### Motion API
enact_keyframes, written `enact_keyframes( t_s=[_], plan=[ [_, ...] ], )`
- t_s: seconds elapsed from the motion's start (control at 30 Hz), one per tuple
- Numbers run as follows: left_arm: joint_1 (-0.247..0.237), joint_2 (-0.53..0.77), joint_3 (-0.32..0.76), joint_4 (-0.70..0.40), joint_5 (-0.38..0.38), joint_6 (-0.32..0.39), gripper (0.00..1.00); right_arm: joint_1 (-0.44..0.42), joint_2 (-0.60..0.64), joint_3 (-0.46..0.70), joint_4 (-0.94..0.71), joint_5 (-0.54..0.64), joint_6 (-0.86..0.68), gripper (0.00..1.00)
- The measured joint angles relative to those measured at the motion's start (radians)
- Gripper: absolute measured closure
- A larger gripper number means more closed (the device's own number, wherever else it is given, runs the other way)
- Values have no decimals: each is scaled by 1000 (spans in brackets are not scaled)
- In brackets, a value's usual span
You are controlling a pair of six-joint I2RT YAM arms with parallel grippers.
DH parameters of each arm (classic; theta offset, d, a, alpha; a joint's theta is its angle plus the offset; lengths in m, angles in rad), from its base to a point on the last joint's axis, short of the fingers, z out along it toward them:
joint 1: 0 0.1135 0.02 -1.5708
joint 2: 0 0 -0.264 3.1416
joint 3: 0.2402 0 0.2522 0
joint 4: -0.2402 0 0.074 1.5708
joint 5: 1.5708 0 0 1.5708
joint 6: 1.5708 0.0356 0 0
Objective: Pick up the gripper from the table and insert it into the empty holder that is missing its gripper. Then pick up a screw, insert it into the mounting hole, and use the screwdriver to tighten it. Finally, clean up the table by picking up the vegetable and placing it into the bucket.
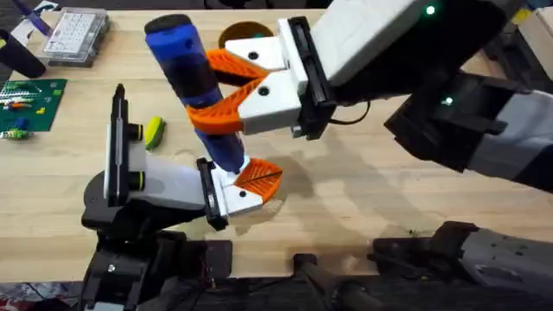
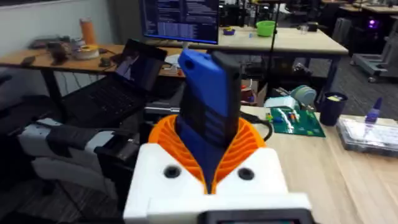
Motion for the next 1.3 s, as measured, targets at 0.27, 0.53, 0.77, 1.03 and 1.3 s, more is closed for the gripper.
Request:
enact_keyframes(
  t_s=[0.27,0.53,0.77,1.03,1.3],
  plan=[
    [0,1,0,0,-3,-3,984,22,0,-55,130,58,43,975],
    [0,1,0,0,-2,-3,984,17,0,-62,141,54,65,975],
    [0,1,0,0,2,-6,984,12,-14,-62,118,31,52,975],
    [0,1,0,0,3,-6,984,11,-27,-73,119,27,49,975],
    [0,1,0,-2,8,-5,984,4,-89,-125,116,65,42,975]
  ],
)
